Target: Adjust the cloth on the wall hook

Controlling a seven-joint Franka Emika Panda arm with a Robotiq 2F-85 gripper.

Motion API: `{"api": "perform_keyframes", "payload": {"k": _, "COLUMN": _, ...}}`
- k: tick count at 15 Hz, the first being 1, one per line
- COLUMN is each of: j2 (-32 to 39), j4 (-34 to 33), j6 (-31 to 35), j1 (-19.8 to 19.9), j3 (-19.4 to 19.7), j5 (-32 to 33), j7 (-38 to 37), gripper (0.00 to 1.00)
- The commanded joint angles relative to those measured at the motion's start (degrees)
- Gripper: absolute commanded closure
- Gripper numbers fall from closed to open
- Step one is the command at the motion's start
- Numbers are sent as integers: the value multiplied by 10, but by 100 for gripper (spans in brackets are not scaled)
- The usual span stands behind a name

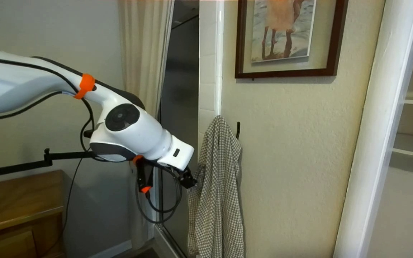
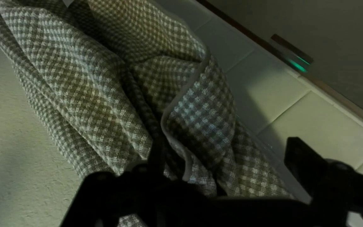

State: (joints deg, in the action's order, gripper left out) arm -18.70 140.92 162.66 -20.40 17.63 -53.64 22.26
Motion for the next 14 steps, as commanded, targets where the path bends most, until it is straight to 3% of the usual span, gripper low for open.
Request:
{"api": "perform_keyframes", "payload": {"k": 1, "j2": 3, "j4": -2, "j6": 23, "j1": -17, "j3": 17, "j5": -34, "j7": 47, "gripper": 13}}
{"api": "perform_keyframes", "payload": {"k": 2, "j2": 4, "j4": -4, "j6": 26, "j1": -21, "j3": 21, "j5": -42, "j7": 57, "gripper": 27}}
{"api": "perform_keyframes", "payload": {"k": 3, "j2": 3, "j4": -6, "j6": 29, "j1": -26, "j3": 25, "j5": -52, "j7": 67, "gripper": 34}}
{"api": "perform_keyframes", "payload": {"k": 6, "j2": 4, "j4": -11, "j6": 33, "j1": -40, "j3": 34, "j5": -83, "j7": 98, "gripper": 41}}
{"api": "perform_keyframes", "payload": {"k": 14, "j2": 10, "j4": -25, "j6": 30, "j1": -72, "j3": 70, "j5": -190, "j7": 211, "gripper": 34}}
